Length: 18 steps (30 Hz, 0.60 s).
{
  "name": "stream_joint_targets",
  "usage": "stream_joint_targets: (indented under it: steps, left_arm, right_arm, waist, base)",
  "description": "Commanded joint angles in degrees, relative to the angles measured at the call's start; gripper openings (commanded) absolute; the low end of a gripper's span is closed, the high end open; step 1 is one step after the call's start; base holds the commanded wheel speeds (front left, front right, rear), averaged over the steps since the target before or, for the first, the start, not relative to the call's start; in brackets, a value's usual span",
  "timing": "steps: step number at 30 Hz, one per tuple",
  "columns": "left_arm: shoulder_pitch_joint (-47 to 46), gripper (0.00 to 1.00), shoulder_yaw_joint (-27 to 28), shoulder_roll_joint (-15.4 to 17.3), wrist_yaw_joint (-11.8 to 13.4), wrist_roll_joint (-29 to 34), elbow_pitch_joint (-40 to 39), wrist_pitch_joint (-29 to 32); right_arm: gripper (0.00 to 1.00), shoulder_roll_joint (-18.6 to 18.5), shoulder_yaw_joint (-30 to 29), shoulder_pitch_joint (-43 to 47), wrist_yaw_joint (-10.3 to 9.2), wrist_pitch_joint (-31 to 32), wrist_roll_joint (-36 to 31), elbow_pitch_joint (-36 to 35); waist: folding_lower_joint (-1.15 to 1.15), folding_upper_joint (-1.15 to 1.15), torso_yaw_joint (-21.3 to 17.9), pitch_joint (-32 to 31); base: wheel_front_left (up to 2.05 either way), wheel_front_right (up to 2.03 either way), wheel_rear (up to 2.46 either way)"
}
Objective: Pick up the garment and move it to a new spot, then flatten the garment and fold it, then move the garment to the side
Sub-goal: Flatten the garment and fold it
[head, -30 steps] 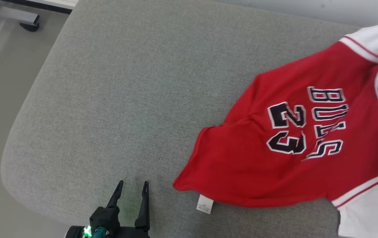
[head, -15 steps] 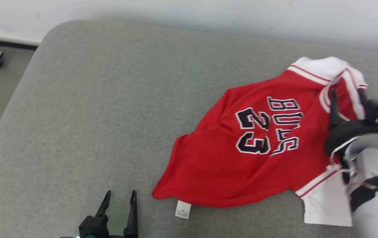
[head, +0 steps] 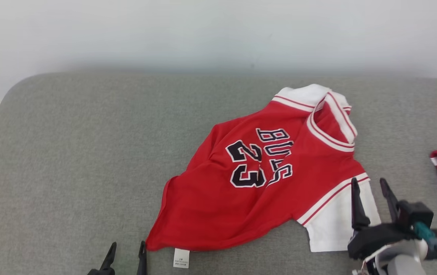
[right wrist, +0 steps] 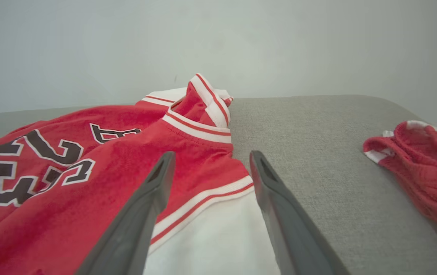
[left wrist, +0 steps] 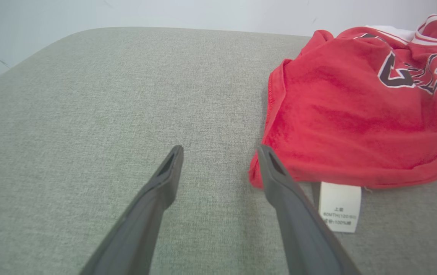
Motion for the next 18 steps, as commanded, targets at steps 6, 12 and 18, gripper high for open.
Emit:
stream_joint_targets:
  steps: [6, 12, 18]
  left_arm:
    - [2.5, 1.0, 1.5, 0.0, -0.5, 1.2, -1.0, -0.2]
    - [4.0, 1.0, 2.7, 0.0, -1.1, 1.7, -2.0, -0.2]
    - [5.3, 1.0, 4.1, 0.0, -1.1, 2.4, -3.0, -0.2]
  right_arm:
    - [1.0, 1.6, 1.6, 4.9, -0.12, 0.0, 1.0, -3.0]
    - [1.0, 2.5, 3.1, 8.7, -0.12, 0.0, 1.4, -6.8]
    - [1.0, 2.9, 5.0, 11.6, -0.12, 0.0, 2.2, -9.0]
  waist:
    - [0.01, 0.0, -2.8, -3.7]
    - [0.01, 0.0, -3.6, -5.0]
    - [0.01, 0.0, -4.9, -6.1]
  base:
    - [0.0, 0.0, 0.0]
    - [0.0, 0.0, 0.0]
    - [0.0, 0.0, 0.0]
